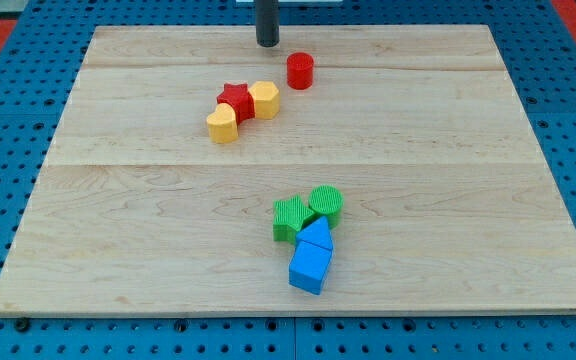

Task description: Move the red circle closer to the red star

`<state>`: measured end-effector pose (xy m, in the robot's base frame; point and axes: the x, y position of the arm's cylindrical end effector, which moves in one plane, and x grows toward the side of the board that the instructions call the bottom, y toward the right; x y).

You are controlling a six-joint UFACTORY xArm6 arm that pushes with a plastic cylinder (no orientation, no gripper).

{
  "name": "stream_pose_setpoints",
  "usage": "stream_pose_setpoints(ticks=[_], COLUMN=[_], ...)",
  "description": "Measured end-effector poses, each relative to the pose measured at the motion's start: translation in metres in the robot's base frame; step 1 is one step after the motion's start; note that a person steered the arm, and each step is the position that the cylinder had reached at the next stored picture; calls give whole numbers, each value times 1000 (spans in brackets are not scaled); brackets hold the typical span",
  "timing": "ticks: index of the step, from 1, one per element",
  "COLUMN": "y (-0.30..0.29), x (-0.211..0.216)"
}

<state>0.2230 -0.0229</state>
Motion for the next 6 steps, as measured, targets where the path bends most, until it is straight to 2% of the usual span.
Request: stream_pose_setpoints(ticks=[1, 2, 3, 4, 5, 6], y=[77, 94, 49, 57, 29, -15], x=[14, 70, 70, 42, 25, 48])
